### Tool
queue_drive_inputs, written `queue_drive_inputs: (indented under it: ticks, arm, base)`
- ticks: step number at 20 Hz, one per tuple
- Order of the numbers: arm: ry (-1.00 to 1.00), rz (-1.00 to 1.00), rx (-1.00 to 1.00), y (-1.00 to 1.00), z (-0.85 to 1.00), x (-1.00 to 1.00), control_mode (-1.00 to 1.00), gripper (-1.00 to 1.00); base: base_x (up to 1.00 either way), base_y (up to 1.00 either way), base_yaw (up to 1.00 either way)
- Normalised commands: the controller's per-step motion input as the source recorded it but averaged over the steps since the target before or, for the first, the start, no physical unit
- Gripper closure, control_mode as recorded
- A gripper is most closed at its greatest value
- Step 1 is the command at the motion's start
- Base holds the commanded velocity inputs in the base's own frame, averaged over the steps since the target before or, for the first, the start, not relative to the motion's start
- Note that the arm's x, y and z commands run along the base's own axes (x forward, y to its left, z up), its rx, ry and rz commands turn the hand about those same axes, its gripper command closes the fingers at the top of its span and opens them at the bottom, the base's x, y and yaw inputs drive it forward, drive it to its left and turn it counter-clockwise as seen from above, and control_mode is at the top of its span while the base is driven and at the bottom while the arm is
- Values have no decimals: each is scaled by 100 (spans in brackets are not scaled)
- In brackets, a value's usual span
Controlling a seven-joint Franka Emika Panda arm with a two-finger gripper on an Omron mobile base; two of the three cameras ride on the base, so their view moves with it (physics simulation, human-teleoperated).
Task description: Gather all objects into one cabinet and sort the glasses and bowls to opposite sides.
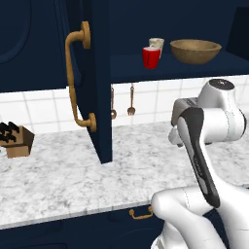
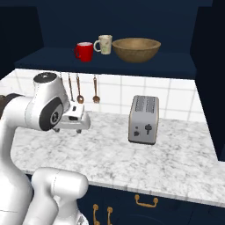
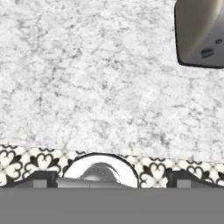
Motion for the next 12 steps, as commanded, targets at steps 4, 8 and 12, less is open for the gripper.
queue_drive_inputs:
  ticks: [4,8,12]
  arm:
    - [0,0,-4,9,-38,-55,-100,-100]
    - [6,-1,0,-3,0,14,-100,-100]
    - [1,-2,0,-8,0,3,-100,-100]
  base:
    - [0,0,0]
    - [0,0,0]
    - [0,0,0]
